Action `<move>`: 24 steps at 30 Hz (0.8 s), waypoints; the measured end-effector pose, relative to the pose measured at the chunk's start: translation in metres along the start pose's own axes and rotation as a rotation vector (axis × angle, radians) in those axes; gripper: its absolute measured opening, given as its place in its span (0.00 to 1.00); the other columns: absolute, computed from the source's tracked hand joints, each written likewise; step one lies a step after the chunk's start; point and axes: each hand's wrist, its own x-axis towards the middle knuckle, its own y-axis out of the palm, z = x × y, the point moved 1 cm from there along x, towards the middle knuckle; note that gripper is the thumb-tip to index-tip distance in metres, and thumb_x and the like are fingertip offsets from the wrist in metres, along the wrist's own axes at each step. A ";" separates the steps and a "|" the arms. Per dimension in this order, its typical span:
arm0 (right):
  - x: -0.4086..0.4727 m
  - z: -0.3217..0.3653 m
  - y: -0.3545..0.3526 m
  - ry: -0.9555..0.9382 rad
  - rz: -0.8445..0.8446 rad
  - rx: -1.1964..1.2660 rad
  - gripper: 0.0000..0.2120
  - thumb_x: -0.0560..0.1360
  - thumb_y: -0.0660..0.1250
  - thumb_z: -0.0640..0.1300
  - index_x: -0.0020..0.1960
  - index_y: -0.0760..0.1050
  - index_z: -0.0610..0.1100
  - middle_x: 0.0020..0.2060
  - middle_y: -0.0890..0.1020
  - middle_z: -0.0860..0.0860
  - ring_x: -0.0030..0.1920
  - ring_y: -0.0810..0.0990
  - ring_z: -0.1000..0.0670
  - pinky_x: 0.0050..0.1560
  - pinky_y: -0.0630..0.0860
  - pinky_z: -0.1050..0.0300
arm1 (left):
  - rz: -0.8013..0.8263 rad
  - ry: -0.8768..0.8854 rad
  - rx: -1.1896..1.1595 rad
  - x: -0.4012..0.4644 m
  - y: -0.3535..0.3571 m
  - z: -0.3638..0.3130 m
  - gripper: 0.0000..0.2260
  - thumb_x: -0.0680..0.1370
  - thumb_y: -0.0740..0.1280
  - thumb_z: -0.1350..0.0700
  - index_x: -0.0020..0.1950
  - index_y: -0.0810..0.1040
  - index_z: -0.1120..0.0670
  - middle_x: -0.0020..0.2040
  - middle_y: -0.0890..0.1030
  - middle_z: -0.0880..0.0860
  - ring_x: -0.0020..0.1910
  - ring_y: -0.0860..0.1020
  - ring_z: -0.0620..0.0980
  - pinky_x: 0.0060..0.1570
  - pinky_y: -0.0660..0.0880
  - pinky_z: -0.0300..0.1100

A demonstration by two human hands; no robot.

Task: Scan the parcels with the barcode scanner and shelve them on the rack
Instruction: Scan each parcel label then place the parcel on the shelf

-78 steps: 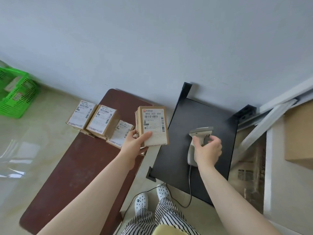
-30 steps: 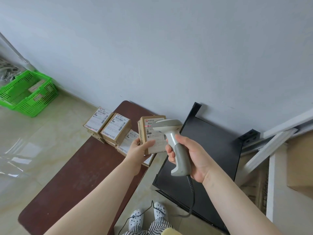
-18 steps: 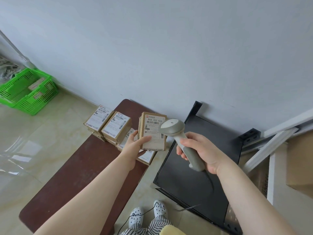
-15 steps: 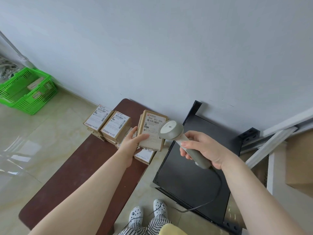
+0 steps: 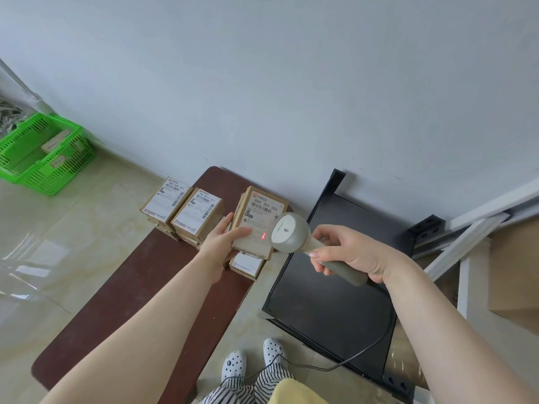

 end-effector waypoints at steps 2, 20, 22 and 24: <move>0.000 -0.003 0.000 -0.005 -0.020 0.036 0.12 0.71 0.71 0.48 0.48 0.74 0.42 0.37 0.82 0.44 0.36 0.78 0.49 0.43 0.77 0.57 | -0.002 -0.001 -0.001 0.001 0.001 0.000 0.32 0.77 0.73 0.59 0.79 0.66 0.46 0.57 0.84 0.50 0.51 0.82 0.44 0.43 0.74 0.40; 0.032 -0.160 -0.016 0.427 -0.940 0.479 0.18 0.75 0.73 0.47 0.61 0.71 0.43 0.52 0.78 0.46 0.54 0.76 0.44 0.61 0.76 0.42 | -0.002 -0.007 -0.024 0.003 0.020 0.027 0.34 0.71 0.77 0.51 0.76 0.71 0.44 0.62 0.83 0.49 0.61 0.81 0.49 0.60 0.75 0.47; 0.036 -0.165 -0.016 0.434 -0.981 0.496 0.20 0.74 0.75 0.46 0.60 0.72 0.43 0.53 0.79 0.46 0.55 0.77 0.44 0.62 0.76 0.41 | 0.018 0.002 -0.022 0.001 0.027 0.028 0.35 0.69 0.77 0.51 0.75 0.71 0.45 0.62 0.83 0.49 0.61 0.80 0.48 0.64 0.74 0.49; 0.041 -0.170 -0.016 0.432 -0.996 0.473 0.21 0.72 0.77 0.46 0.59 0.72 0.41 0.53 0.80 0.45 0.55 0.78 0.44 0.60 0.77 0.44 | 0.038 0.020 -0.018 0.000 0.036 0.028 0.30 0.74 0.75 0.54 0.75 0.71 0.45 0.63 0.83 0.50 0.60 0.80 0.48 0.60 0.75 0.47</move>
